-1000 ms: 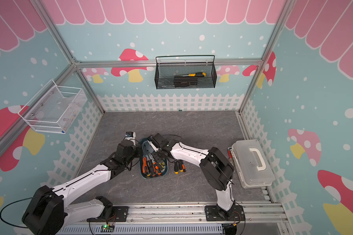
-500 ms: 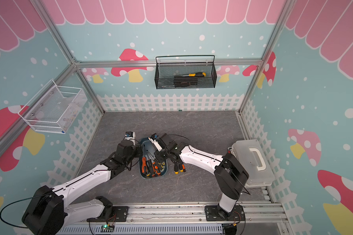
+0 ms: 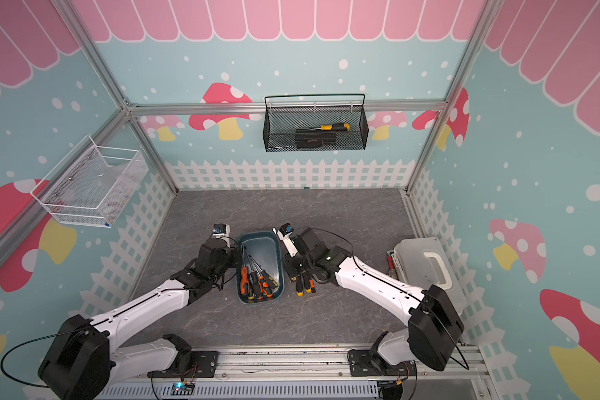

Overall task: Take out the screwdriver from the storage box
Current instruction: Place the screwdriver at the center of the board.

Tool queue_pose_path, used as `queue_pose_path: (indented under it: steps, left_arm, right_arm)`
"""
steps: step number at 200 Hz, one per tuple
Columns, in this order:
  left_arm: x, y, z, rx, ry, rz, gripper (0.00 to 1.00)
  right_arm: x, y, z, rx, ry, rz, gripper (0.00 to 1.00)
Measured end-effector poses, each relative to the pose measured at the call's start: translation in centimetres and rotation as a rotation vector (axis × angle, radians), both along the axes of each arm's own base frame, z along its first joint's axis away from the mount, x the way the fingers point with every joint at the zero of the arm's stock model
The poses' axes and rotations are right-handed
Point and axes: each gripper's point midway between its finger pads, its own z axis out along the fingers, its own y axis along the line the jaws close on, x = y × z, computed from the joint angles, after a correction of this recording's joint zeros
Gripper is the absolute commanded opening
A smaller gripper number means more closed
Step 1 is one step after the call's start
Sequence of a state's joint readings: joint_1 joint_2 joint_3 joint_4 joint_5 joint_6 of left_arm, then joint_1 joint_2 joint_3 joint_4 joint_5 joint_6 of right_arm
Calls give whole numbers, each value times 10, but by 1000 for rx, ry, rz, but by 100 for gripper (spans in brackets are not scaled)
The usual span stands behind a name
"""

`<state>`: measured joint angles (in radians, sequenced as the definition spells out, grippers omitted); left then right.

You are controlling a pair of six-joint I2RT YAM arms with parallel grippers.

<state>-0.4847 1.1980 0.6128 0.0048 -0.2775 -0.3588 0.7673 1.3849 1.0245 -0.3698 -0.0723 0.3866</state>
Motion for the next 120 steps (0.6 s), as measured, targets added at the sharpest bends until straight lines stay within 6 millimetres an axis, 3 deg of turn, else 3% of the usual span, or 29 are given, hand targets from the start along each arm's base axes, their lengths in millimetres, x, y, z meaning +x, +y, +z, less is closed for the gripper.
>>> queue_pose_path:
  steps: [26, 50, 120]
  left_arm:
    - [0, 0, 0, 3, -2, -1, 0]
    - [1, 0, 0, 4, -2, -2, 0]
    - [2, -1, -1, 6, -3, -3, 0]
  right_arm:
    - [7, -47, -32, -55, 81, -115, 0]
    - [7, -73, -53, -86, 145, -174, 0]
    - [9, -80, -94, -91, 269, -204, 0]
